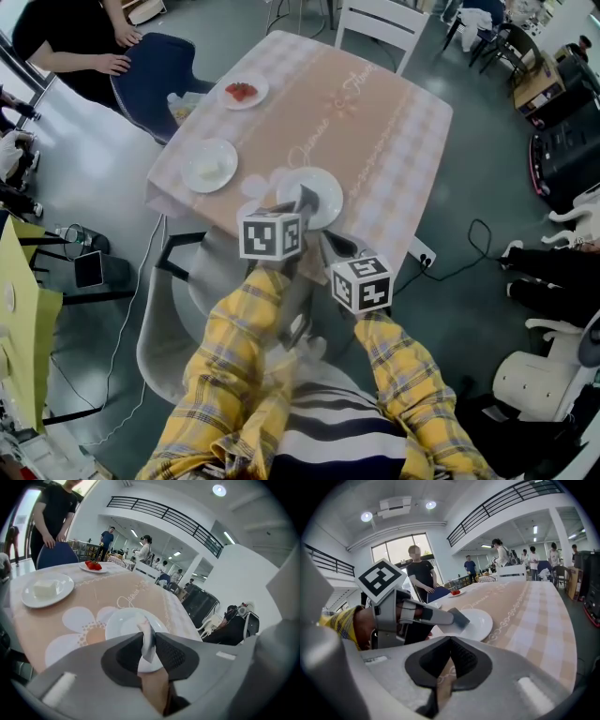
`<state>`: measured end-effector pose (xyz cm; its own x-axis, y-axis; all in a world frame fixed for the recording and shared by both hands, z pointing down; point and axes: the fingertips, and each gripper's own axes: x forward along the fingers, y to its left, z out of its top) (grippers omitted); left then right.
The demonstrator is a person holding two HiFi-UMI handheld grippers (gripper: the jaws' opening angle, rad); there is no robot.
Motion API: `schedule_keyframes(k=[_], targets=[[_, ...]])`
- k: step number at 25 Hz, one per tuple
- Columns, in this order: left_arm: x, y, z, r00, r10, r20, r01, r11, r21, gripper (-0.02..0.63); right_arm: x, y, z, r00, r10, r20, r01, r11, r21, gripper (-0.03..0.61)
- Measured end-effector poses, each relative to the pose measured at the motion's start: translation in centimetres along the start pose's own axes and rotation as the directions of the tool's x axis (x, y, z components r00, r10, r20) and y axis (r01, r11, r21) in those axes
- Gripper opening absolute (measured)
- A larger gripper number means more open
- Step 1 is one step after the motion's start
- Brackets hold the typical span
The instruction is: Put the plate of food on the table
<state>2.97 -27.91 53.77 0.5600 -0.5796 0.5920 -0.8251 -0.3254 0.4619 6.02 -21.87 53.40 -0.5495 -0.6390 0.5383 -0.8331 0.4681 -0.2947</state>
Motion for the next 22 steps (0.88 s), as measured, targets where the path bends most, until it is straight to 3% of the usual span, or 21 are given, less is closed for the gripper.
schedule_keyframes(k=[5,9,11,15,17,19,21,22], targets=[[1.1,0.7,1.2,0.999,0.031,-0.017,-0.031,0.999,0.023,0.092,0.2,0.1,0.1,1.0,0.009,0.001,-0.009,1.0,0.002,-0.002],[1.4,1.9,1.5,0.992,0.119,-0.041,-0.113,0.985,0.134,0.129,0.2,0.0,0.5,1.0,0.013,0.008,-0.013,1.0,0.004,-0.002],[1.5,2.4,1.5,0.986,0.162,-0.041,-0.15,0.967,0.207,0.138,0.3,0.0,0.5,1.0,0.017,0.005,-0.017,1.0,0.004,-0.002],[1.3,2.8,2.1,0.968,0.25,0.014,-0.237,0.899,0.369,0.135,0.6,-0.1,0.6,1.0,0.021,0.002,-0.021,1.0,0.005,-0.002],[1.1,2.7,2.0,0.967,0.252,0.032,-0.246,0.898,0.365,0.112,0.7,-0.2,0.7,1.0,0.022,0.002,-0.022,1.0,0.006,-0.002],[0.5,2.7,2.2,0.968,0.24,0.068,-0.249,0.913,0.323,0.079,0.8,-0.3,0.7,1.0,0.022,0.001,-0.022,1.0,0.006,-0.002],[-0.5,2.4,2.5,0.968,0.221,0.12,-0.247,0.929,0.275,0.002,0.9,-0.4,0.8,1.0,0.02,0.001,-0.02,1.0,0.007,-0.002],[-1.0,2.0,2.5,0.969,0.2,0.145,-0.231,0.94,0.25,0.002,0.9,-0.4,0.8,1.0,0.019,0.002,-0.019,1.0,0.007,-0.002]])
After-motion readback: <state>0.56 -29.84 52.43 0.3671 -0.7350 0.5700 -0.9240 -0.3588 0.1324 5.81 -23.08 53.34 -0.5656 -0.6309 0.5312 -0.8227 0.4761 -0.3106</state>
